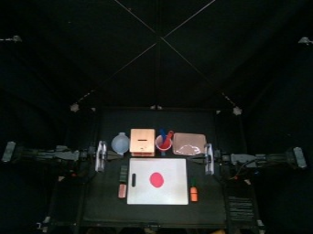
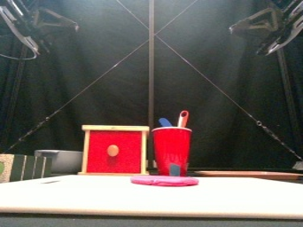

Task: Get the cutter from the drawer then cut the dough then place the extra dough in the bowl
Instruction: Open the drawer

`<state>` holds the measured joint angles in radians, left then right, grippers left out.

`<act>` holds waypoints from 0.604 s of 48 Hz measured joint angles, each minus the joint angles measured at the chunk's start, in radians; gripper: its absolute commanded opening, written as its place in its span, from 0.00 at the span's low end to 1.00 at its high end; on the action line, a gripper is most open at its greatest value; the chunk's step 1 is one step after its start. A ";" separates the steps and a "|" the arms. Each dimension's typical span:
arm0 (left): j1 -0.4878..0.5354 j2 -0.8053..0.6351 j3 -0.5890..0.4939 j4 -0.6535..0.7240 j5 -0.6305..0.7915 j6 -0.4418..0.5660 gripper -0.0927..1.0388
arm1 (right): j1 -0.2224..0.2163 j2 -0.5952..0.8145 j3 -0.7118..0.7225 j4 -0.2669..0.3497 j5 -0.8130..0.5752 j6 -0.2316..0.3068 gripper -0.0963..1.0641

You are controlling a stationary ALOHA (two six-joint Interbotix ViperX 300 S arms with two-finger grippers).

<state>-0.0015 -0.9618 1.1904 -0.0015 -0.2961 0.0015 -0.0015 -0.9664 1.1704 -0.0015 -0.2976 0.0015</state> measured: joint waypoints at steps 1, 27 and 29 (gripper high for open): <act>0.000 0.003 -0.002 -0.002 -0.002 -0.002 0.00 | 0.000 0.000 0.000 0.000 0.000 0.000 0.08; -0.084 0.273 0.038 -0.680 -0.354 -0.179 0.09 | -0.204 0.520 -0.396 -0.011 0.199 0.038 0.12; -0.110 0.307 0.041 -0.729 -0.380 -0.192 0.09 | -0.209 0.572 -0.451 -0.020 0.229 0.040 0.12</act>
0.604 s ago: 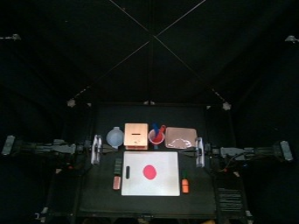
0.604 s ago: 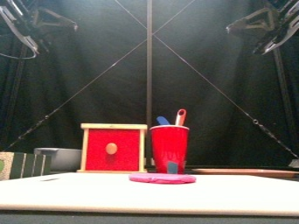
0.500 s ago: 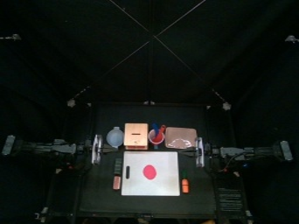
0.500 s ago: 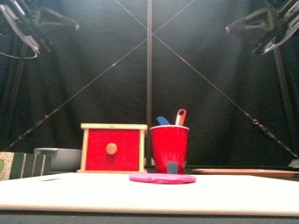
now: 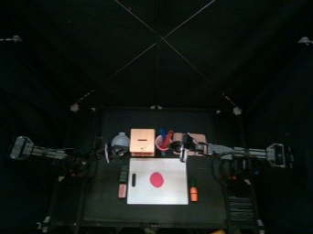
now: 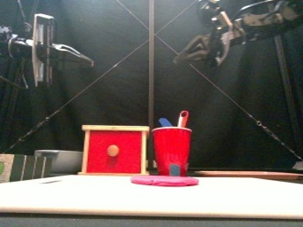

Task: Get the cutter from the drawer then cut the dough then place the extra dough in the bowl
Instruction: Open the drawer

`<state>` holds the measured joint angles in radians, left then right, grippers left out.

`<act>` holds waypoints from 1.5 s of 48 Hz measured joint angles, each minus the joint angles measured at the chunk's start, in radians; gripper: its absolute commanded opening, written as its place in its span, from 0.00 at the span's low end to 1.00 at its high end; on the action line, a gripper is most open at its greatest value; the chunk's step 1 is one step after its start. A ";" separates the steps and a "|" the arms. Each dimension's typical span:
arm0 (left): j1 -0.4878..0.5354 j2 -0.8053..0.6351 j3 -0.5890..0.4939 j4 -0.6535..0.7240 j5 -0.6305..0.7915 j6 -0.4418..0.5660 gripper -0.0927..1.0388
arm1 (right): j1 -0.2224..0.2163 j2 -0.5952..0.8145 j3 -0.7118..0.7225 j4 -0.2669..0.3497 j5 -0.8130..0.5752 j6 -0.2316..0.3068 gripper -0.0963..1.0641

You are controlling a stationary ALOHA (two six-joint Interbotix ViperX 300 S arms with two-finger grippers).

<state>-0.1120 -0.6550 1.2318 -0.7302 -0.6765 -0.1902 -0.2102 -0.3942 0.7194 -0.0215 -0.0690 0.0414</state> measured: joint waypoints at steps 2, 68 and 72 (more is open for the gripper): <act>-0.023 0.032 0.000 -0.034 -0.021 -0.009 0.09 | -0.003 0.057 -0.054 -0.009 0.029 -0.005 0.12; -0.156 0.535 -0.169 -0.347 -0.118 -0.060 0.11 | -0.048 0.687 -0.569 -0.114 0.368 -0.003 0.12; -0.158 0.537 -0.173 -0.347 -0.118 -0.057 0.11 | -0.055 0.687 -0.569 -0.114 0.373 -0.005 0.12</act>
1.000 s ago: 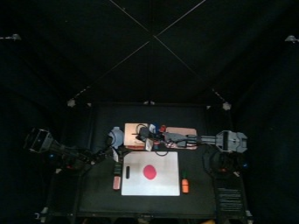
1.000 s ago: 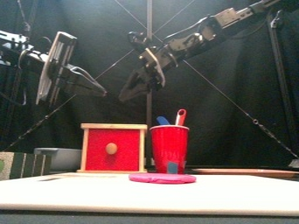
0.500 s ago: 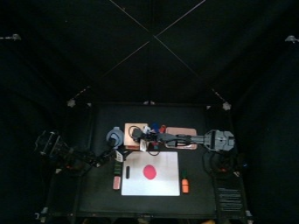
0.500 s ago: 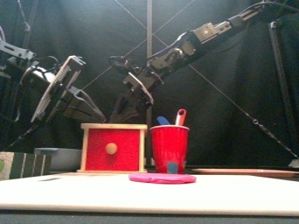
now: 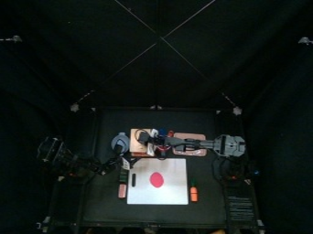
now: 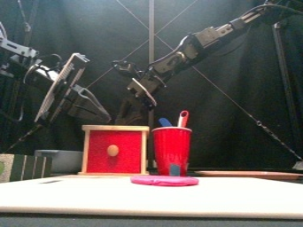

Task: Get the cutter from the drawer then cut the dough then place the extra dough in the bowl
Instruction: Open the drawer

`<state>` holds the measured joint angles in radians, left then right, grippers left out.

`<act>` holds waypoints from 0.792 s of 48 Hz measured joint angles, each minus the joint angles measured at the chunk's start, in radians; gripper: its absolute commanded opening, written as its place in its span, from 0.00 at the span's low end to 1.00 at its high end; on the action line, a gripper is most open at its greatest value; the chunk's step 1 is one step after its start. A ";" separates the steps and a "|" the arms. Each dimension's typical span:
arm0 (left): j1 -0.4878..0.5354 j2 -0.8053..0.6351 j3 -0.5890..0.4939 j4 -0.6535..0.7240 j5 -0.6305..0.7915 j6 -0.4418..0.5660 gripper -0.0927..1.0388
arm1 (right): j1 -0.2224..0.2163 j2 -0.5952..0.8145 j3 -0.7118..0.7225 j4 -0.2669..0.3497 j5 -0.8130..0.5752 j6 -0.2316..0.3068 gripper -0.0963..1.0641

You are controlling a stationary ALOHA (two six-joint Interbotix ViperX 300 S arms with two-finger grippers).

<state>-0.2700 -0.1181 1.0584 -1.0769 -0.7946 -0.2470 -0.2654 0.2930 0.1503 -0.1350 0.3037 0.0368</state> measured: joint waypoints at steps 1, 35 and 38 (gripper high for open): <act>0.000 0.000 0.000 0.000 -0.002 -0.002 0.11 | 0.000 0.000 0.000 -0.002 0.002 -0.002 0.12; 0.005 0.031 -0.021 -0.107 0.002 -0.006 0.66 | 0.015 -0.008 0.041 0.000 0.000 0.003 0.12; 0.005 0.032 -0.026 -0.120 0.005 -0.006 0.72 | 0.018 -0.008 0.041 -0.002 0.000 0.003 0.12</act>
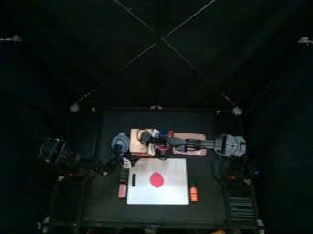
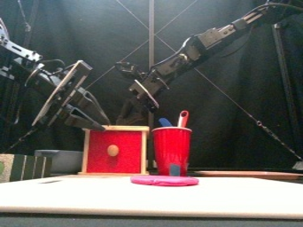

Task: Get the cutter from the drawer then cut the dough then place the extra dough in the bowl
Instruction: Open the drawer

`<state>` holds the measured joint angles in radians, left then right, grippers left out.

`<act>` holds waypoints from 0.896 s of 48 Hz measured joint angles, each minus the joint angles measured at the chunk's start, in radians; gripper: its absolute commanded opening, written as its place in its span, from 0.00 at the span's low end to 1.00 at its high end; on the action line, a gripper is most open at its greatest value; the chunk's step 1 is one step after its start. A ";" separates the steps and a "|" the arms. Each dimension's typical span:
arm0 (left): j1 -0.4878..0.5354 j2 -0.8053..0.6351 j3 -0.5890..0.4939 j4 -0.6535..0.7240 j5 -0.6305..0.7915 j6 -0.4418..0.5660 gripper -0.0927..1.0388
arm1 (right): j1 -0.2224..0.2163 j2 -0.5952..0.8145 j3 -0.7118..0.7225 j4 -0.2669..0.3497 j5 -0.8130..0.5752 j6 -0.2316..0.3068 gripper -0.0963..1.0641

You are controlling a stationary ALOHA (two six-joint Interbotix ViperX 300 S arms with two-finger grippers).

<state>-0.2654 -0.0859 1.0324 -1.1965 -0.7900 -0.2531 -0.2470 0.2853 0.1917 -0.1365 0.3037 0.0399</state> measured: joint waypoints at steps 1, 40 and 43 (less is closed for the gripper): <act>0.000 0.000 -0.002 -0.005 0.000 -0.002 0.74 | -0.002 0.000 0.002 0.002 0.000 0.000 0.12; 0.115 0.150 -0.101 -0.115 0.046 0.005 0.81 | 0.011 0.000 0.002 -0.003 0.002 0.002 0.12; 0.123 0.158 -0.106 -0.112 0.049 0.006 0.81 | 0.011 0.000 0.002 -0.005 0.000 0.002 0.12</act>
<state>-0.1427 0.0721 0.9265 -1.3085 -0.7409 -0.2470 -0.2362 0.2853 0.1933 -0.1411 0.3037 0.0414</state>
